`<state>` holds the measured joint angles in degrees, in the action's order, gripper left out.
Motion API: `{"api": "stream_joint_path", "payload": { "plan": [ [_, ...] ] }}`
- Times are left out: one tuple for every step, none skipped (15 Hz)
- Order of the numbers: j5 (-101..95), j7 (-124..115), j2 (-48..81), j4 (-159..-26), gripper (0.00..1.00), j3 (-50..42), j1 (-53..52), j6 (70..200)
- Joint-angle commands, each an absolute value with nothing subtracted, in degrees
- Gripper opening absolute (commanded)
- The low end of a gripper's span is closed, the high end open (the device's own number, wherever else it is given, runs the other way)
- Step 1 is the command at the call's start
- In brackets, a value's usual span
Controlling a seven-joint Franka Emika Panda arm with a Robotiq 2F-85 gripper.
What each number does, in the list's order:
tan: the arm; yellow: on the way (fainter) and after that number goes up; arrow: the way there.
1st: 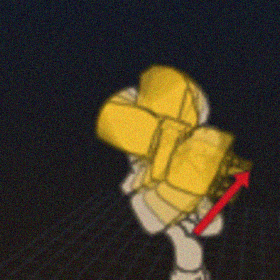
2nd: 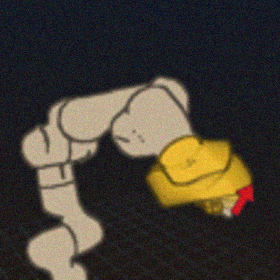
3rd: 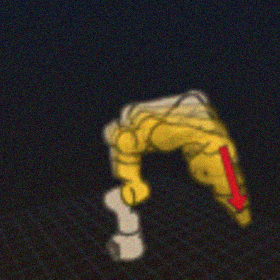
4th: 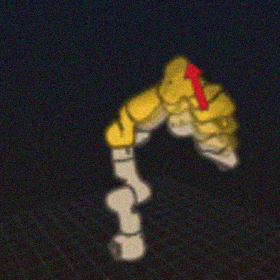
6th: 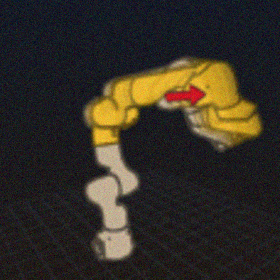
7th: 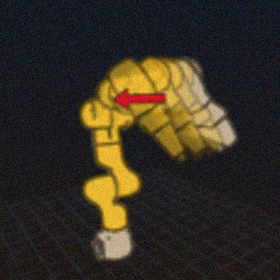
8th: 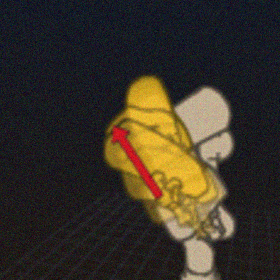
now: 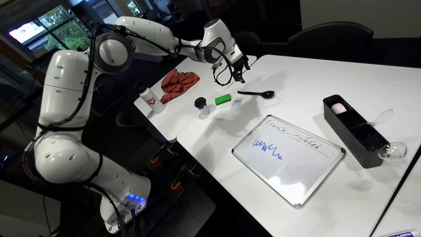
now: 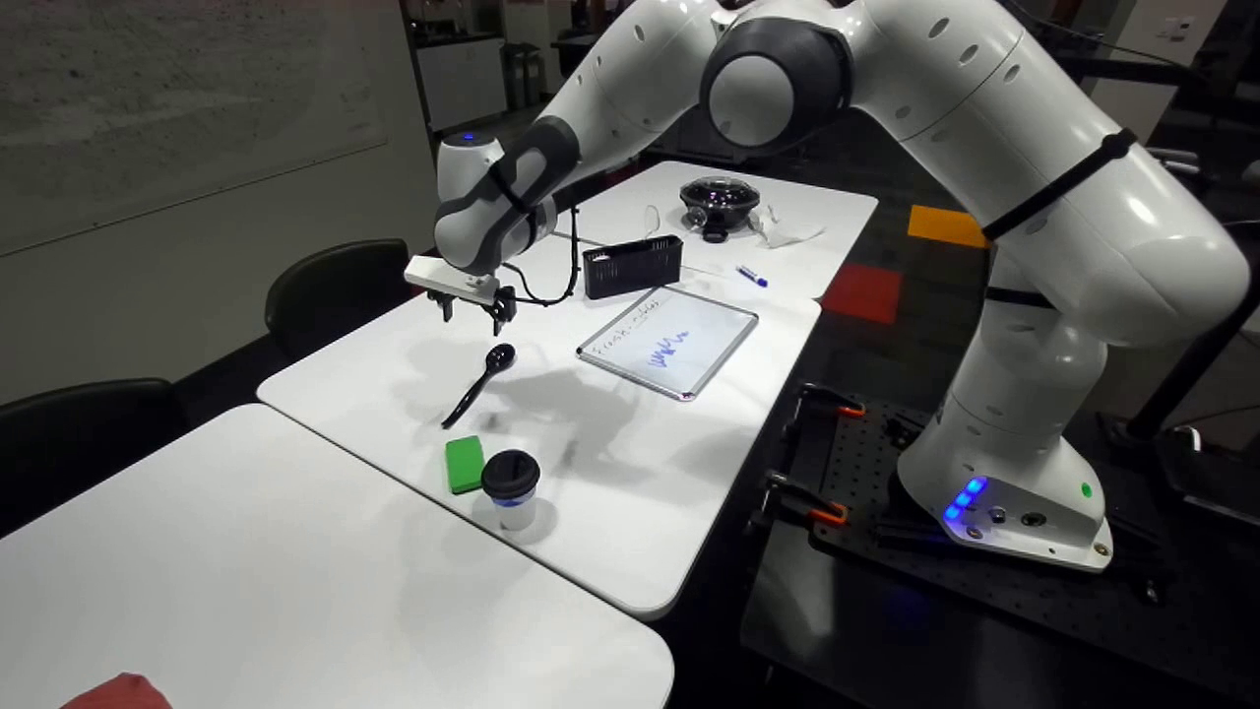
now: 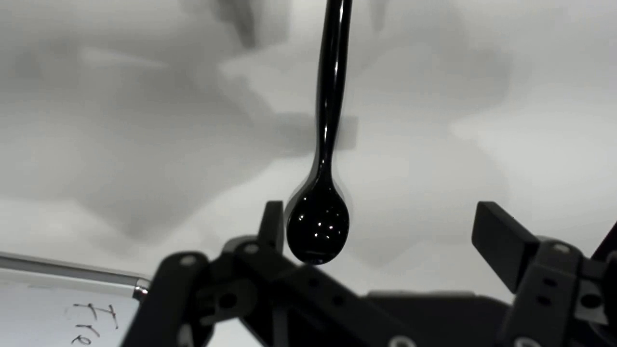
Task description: Move the spoon slightly up
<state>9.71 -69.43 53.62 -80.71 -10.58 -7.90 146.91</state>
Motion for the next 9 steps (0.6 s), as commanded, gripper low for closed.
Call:
{"api": "stream_joint_path", "payload": {
  "plan": [
    [4.76,-66.41,39.84,-94.08,1.0,-11.39,-9.49,137.75],
    [2.5,-66.45,36.9,-96.57,1.0,-11.99,-10.11,135.32],
    [0.48,-66.56,34.05,-99.07,1.0,-12.16,-10.33,133.69],
    [-1.64,-66.76,31.13,-101.72,1.0,-12.31,-10.53,132.46],
    [-3.9,-67.01,28.31,-104.38,1.0,-12.45,-10.79,131.8],
    [-5.94,-67.08,25.44,-107.09,1.0,-12.38,-10.87,131.36],
    [-8.2,-67.5,22.43,-109.97,1.0,-12.27,-11.06,131.02],
    [-10.17,-67.59,19.47,-112.87,1.0,-11.99,-10.86,130.9],
    [-12.12,-67.88,16.97,-115.29,1.0,-11.66,-10.78,130.88]
  ]
}}
